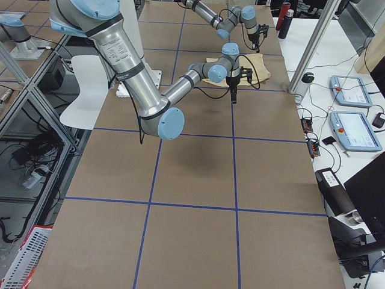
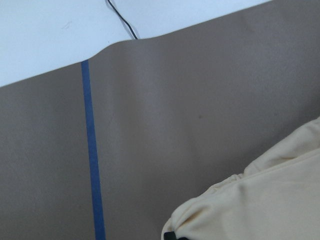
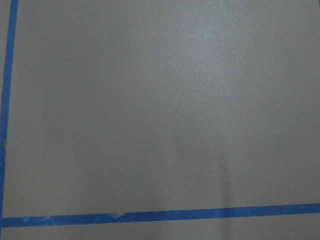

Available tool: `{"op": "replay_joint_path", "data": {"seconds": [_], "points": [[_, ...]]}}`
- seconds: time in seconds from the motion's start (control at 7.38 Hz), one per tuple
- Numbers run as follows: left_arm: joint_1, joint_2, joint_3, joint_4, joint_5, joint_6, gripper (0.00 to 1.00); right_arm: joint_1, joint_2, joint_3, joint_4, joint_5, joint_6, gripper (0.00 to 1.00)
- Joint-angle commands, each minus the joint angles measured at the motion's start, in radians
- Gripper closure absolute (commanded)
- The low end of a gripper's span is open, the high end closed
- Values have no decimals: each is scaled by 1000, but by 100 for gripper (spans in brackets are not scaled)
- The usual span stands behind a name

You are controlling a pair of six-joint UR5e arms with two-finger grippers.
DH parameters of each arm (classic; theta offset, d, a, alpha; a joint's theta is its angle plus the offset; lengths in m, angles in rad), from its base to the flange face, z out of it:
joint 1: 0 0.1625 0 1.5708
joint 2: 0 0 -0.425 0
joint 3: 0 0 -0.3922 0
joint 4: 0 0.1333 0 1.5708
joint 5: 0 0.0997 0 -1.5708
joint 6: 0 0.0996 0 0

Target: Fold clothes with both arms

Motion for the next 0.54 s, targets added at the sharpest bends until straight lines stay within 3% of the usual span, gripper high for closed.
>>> {"op": "replay_joint_path", "data": {"seconds": [0.0, 0.27, 0.41], "points": [[-49, 46, -51, -36, -123, 82, 0, -24, 31, -10, -1, -4, 49, 0], [-56, 150, -183, -36, -172, 96, 0, -88, 134, -86, -8, -20, 194, 0], [-56, 158, -196, -36, -172, 89, 0, -129, 209, -167, -6, -86, 273, 1]]}}
